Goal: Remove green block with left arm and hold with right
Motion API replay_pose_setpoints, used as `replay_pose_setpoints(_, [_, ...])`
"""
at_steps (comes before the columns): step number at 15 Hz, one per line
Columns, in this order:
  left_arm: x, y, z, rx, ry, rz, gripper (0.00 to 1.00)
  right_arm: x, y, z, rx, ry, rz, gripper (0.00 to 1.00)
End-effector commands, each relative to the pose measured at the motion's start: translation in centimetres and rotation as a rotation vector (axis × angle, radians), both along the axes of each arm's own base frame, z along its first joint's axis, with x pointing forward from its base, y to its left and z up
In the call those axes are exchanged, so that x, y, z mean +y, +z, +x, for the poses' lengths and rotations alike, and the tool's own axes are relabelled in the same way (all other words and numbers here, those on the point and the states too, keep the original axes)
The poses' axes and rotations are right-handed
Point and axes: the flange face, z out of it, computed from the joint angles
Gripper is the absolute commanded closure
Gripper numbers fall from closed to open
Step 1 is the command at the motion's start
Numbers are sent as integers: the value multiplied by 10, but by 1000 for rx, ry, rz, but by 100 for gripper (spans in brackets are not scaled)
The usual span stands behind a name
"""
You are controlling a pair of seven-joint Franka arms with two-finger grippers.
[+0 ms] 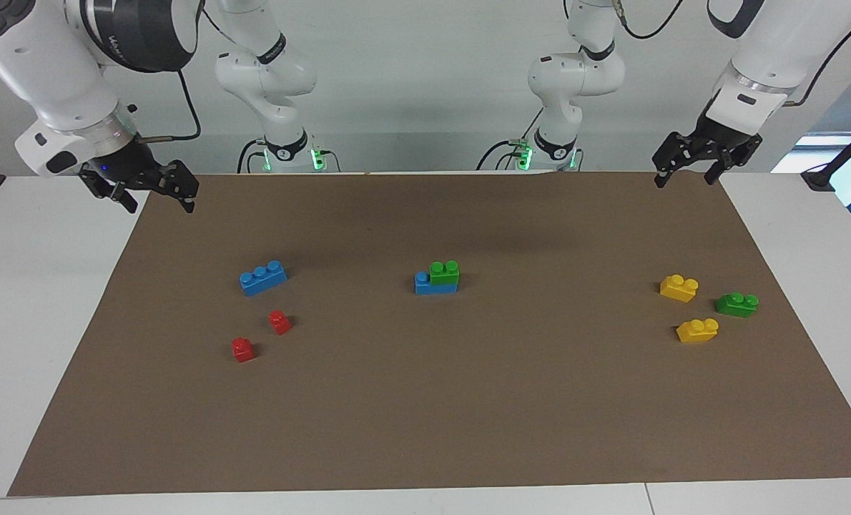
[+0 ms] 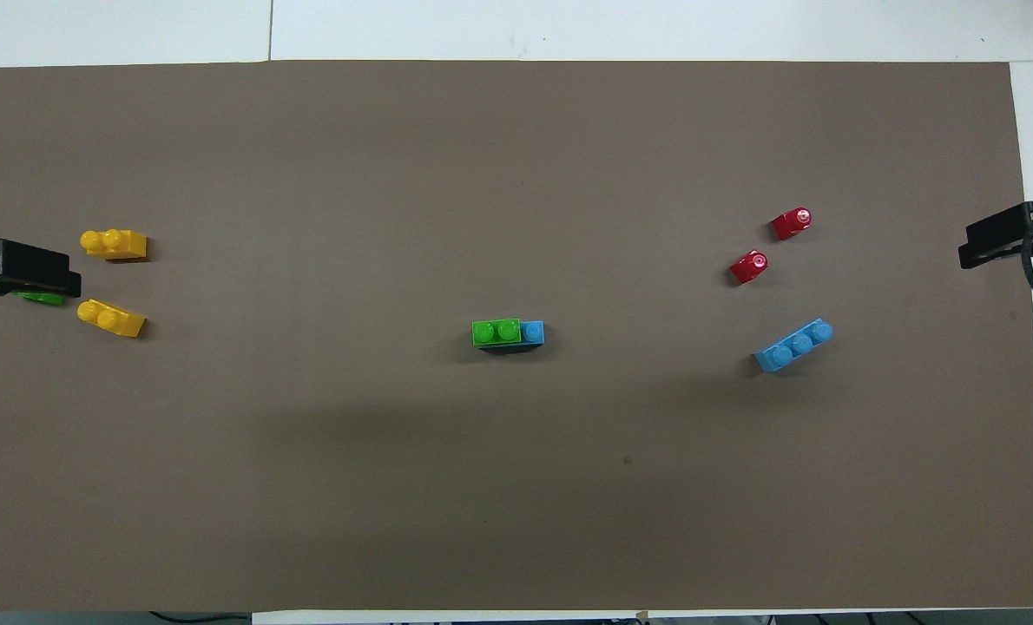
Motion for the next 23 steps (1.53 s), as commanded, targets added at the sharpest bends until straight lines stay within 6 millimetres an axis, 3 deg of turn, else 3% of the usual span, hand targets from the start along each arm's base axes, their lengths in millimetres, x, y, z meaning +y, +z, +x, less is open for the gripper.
replay_pose_setpoints(1, [3,4,-3,-19,-1,14,0,-6,2,-5,9,4,14,0])
replay_pose_setpoints(12, [-2,3,-5,-14,-6,14,0,-15,5,-3,-14,10,72,0])
replay_pose_setpoints(17, [-7,3,-5,-16,-12,14,0,-23,7,0,-25,125,62,0])
replay_pose_setpoints(21, [-8,4,-5,-17,-14,14,0,-22,3,4,-15,25,22,0])
replay_pose_setpoints(23, [-7,5,-7,-16,-12,15,0,-15,0,4,0,-134,28,0])
